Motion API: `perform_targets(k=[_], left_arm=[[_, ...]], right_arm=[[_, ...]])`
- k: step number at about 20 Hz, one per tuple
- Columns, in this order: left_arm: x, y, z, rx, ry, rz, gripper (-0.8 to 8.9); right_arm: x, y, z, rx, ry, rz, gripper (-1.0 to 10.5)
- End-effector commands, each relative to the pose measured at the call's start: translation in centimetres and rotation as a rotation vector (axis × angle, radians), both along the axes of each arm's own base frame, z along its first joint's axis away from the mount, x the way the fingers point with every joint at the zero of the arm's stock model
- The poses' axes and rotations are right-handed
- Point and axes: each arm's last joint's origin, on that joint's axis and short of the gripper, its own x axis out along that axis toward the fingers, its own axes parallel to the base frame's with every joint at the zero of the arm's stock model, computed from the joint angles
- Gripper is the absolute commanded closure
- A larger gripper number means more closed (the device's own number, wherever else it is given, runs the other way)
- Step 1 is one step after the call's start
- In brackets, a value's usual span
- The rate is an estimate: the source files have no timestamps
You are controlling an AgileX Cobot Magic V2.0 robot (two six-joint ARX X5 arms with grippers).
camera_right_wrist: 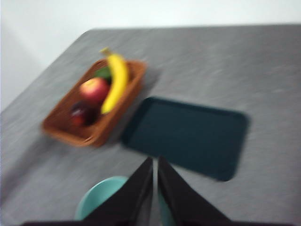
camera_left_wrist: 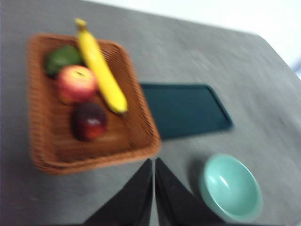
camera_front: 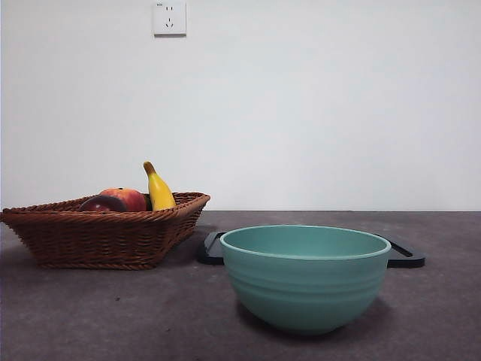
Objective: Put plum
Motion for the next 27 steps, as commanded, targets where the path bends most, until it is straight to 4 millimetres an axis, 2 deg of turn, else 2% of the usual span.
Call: perform_targets(k=[1,7,12,16,17,20,21,24,27], left_arm=[[0.1,-0.3,0.8,0.044,-0.003,-0.122,8.05],[0.2,-0.9,1.1,0.037,0.07,-0.253,8.05],[-0.1,-1.1,0.9,0.037,0.097,-0.276,8.05],[-0.1,-1.1,0.9,0.036,0.097,-0.275,7.86],[-0.1,-1.1,0.9,0.036,0.097,-0.275,7.39],[-0.1,-1.1,0.9,0.033,0.102,-0.27,4.85],[-0.1,-1.1,0.9,0.034,0.102,-0.268,4.13],[0.0,-1.0,0.8,0.043,0.118,-0.225,3.43],[0.6,-0.9,0.8,0.071,0.121,-0.173,3.43]], right_arm=[[0.1,0.4,1.1,-0.029,0.016,0.092,9.4],[0.0,1.7,1.1,-0.082,0.127,0.257,9.4],[-0.5,2.7,0.7,-0.111,0.16,0.36,9.4],[-0.5,2.8,0.7,-0.11,0.16,0.374,9.4],[-0.5,2.8,0.7,-0.108,0.163,0.371,9.1],[-0.5,2.8,0.7,-0.095,0.175,0.36,5.5],[-0.5,2.8,0.7,-0.094,0.176,0.36,4.9],[-0.5,2.8,0.7,-0.093,0.177,0.359,4.8],[-0.5,2.8,0.7,-0.093,0.177,0.359,4.8]])
